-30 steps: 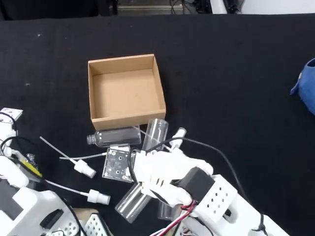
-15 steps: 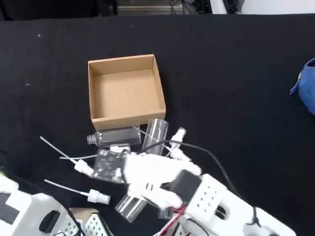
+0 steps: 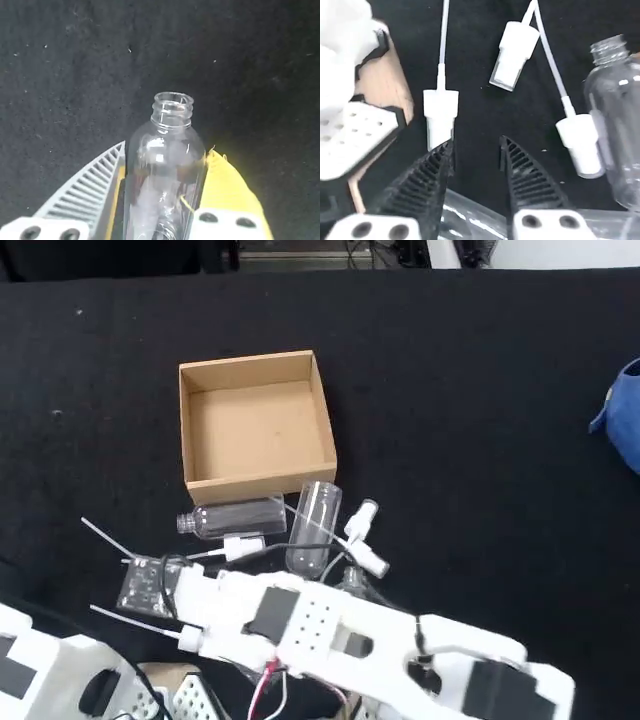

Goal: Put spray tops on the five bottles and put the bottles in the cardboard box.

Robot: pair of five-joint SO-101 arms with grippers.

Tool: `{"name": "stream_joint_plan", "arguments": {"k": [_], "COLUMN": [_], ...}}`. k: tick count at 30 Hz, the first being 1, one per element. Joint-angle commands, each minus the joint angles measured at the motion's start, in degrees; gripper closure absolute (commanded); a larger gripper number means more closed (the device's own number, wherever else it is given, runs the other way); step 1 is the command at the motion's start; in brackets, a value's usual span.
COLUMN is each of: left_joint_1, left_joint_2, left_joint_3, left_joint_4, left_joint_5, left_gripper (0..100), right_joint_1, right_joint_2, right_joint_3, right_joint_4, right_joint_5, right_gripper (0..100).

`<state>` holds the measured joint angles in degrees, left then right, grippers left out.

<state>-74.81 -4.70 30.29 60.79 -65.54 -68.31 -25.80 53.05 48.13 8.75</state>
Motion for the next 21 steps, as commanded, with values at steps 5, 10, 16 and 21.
{"name": "stream_joint_plan", "arguments": {"k": [5,10,16,21], "left_joint_1": [-2.51,-5.85,-8.57,-8.4], "left_joint_2": [4.92,11.43,16.88,17.58], "left_joint_3": [-7.16,-12.62,-17.54,-18.15], "left_joint_4": [-0.88,-0.62,-0.26,-0.26], "left_joint_5": [-0.18,-0.18,-0.18,-0.18], "left_gripper": [97,97,97,97], "right_joint_1": [-4.92,-7.91,-10.73,-10.55], "right_joint_2": [7.6,7.6,8.48,11.74], "right_joint_3": [-4.0,-3.91,-2.86,-2.86], "right_joint_4": [-6.33,-6.68,-11.96,-13.54], "right_joint_5": [-16.18,-18.2,-18.2,-18.11], "right_gripper": [87.1,87.1,87.1,87.1]}}
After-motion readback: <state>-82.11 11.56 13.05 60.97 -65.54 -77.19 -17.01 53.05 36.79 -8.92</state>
